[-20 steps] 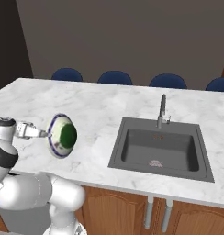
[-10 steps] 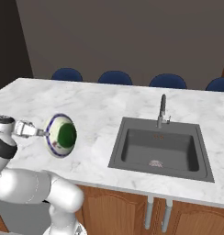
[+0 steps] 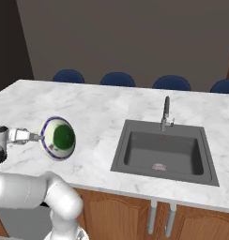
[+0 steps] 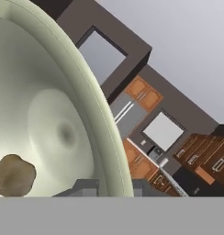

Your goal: Dump the tomato and garlic from the bowl so the bowl can be washed. Place the bowl in the sink after clearing the leftovers.

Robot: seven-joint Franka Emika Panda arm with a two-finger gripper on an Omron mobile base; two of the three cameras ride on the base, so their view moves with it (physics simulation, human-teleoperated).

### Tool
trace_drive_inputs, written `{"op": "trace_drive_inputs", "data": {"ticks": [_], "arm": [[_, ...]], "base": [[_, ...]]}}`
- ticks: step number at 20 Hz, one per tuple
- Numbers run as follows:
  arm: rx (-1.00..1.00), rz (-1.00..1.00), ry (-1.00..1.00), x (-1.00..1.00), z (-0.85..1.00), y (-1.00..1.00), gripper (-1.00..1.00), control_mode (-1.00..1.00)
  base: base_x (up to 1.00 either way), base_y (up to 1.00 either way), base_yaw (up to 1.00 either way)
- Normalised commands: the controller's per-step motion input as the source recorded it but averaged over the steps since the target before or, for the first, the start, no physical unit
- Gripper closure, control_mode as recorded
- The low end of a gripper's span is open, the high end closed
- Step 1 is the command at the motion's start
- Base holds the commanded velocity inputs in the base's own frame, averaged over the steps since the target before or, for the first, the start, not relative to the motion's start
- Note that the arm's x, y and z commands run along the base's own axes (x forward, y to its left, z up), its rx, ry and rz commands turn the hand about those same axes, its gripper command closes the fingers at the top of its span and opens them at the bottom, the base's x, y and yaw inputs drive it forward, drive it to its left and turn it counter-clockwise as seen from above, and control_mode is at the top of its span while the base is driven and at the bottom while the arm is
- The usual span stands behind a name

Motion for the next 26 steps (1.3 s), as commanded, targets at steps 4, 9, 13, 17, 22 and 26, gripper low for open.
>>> {"op": "trace_drive_inputs", "data": {"ticks": [4,9,13,17,22,26], "arm": [[0.00,0.00,0.00,-0.04,0.00,-0.10,1.00,-1.00],[0.01,0.00,0.00,-0.03,0.00,-0.17,1.00,-1.00],[0.01,0.00,0.00,0.00,0.00,-0.11,1.00,-1.00],[0.07,0.00,-0.04,-0.20,0.07,-0.38,1.00,-1.00],[0.23,0.01,-0.10,-0.60,0.00,-0.53,1.00,-1.00],[0.26,0.01,-0.13,-0.32,0.01,-0.51,1.00,-1.00]], "base": [[0.00,0.00,0.00],[0.00,0.00,0.00],[0.00,0.00,0.00],[0.00,0.00,0.00],[0.00,0.00,0.00],[0.00,0.00,0.00]]}}
